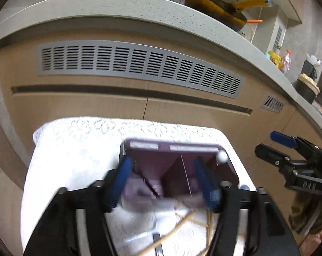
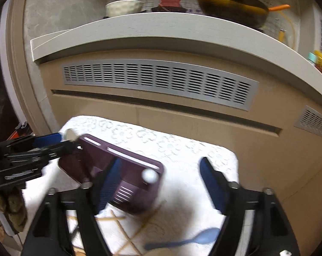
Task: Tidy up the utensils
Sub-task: 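Lower the utensils into the maroon holder and open both tools, then grasp the blue plastic spoon by its handle with the right tool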
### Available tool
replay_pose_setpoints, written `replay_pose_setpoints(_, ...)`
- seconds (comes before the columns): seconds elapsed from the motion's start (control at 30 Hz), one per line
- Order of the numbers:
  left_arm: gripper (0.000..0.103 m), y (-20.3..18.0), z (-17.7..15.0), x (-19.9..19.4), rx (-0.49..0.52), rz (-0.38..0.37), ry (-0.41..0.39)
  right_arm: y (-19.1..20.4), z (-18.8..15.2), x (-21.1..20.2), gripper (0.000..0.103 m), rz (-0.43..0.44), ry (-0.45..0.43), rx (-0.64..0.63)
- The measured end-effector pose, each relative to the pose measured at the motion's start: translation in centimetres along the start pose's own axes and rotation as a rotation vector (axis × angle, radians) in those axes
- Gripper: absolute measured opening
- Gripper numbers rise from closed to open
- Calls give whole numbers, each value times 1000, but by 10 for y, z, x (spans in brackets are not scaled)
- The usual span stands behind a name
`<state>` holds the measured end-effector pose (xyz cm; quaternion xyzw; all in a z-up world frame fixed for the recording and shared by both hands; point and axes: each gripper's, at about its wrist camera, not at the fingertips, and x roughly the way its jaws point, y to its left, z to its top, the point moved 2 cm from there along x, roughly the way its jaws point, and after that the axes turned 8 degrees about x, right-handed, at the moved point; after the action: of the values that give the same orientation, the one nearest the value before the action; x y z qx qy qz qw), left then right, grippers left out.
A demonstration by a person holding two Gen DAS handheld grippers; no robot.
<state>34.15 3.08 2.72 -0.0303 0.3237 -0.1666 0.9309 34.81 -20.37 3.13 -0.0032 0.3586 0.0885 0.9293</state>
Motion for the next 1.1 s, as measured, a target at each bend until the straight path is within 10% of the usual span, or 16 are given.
replay_pose_setpoints(0.23,74,-18,-69,-20,92,90,44,-78,-71,12,98,-105,122,177)
replay_pose_setpoints(0.33,80,-23,-102,-23,64,112,85,-103,-104,21,86,-162,143,325)
replay_pose_setpoints(0.77,86,-8,-162,-56,-8,176,153,-80,-127,94,78,-321,220,441)
replay_pose_setpoints(1.1,87,-30,-168,-39,8,40,219,-78,-136,73,26,-199,268,346)
